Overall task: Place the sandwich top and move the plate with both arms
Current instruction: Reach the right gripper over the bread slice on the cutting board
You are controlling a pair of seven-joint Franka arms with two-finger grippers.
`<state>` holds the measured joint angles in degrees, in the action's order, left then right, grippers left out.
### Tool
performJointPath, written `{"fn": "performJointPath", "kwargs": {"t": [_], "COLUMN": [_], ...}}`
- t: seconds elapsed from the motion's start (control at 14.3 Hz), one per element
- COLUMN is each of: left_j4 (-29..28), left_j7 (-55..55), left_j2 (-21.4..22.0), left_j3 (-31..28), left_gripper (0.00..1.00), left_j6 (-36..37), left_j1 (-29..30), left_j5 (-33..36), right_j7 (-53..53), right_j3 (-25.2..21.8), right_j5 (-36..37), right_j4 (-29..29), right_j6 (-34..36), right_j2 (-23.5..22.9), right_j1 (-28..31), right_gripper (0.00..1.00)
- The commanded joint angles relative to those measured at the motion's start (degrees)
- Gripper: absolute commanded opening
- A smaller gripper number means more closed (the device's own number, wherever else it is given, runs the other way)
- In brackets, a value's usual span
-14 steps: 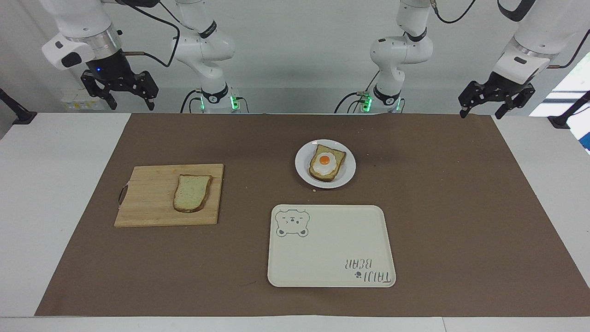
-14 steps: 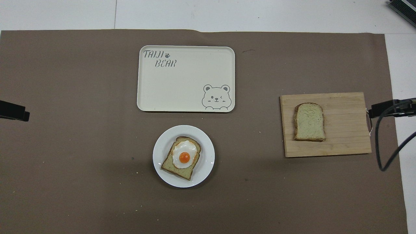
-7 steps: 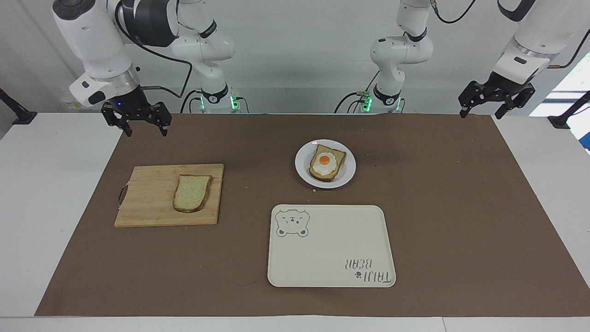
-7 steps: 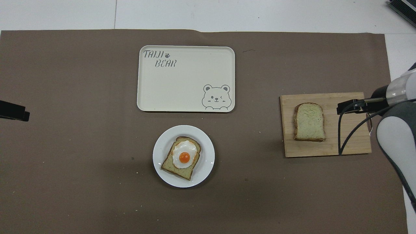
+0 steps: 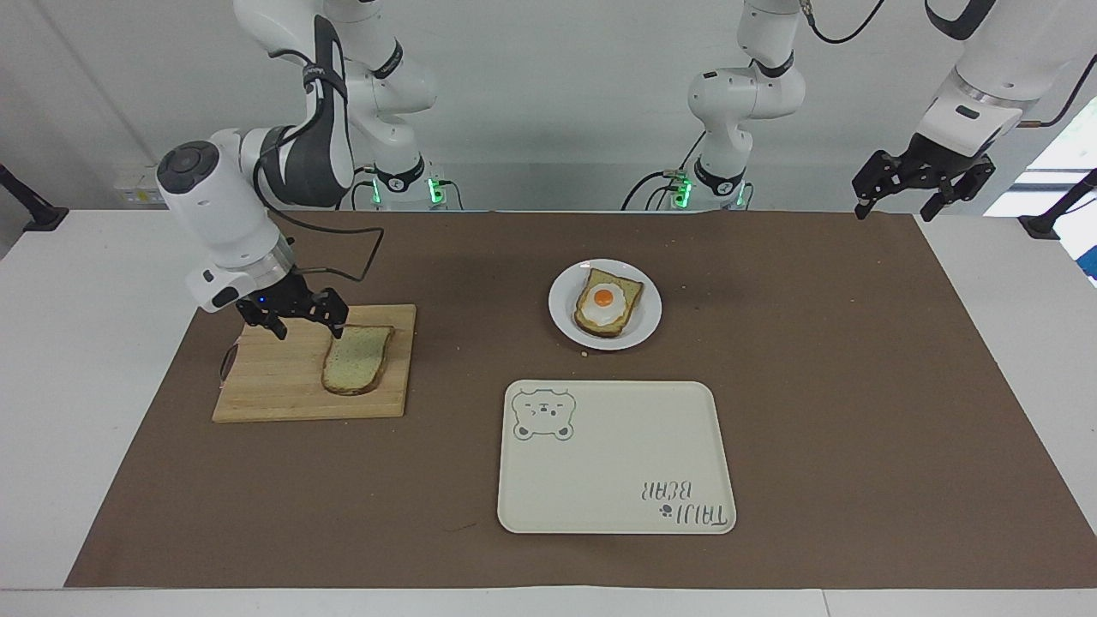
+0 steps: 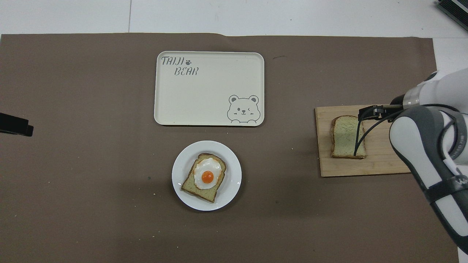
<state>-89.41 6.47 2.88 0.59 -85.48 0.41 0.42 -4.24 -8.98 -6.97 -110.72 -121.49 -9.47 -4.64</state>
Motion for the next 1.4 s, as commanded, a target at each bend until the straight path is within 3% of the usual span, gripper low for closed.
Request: {"fn": "performJointPath", "kwargs": {"t": [0.0,0.35,1.19,1.33], "left_j4": [-1.4,-1.4,-1.4,-1.4], "left_j7": [0.5,0.4,0.5,0.4], "left_j2": [1.4,1.4,1.4,1.4], "left_j3": [0.5,0.5,0.5,0.5], "left_gripper": [1.0,1.0,1.0,1.0], "left_j6": [0.5,0.5,0.5,0.5], "left_j1": [1.0,1.0,1.0,1.0], "left_j5": [-0.9,-0.9,-0.9,-0.9], "right_j7": [-1.2,-2.0,-10.3,-10.4], "right_j3": [0.5,0.5,0.5,0.5], "right_j5": [-2.9,-5.1,-8.2,-8.2], "right_j4": [-3.2,-7.0,-8.4,-8.7], "right_j6": [-4.0,-10.9,-14.2,-14.3], "right_j2": [-1.0,-3.8,-5.8,-5.8], "right_j1": [1.9,2.6,2.7,2.7], "right_gripper": [1.0,1.0,1.0,0.8]}}
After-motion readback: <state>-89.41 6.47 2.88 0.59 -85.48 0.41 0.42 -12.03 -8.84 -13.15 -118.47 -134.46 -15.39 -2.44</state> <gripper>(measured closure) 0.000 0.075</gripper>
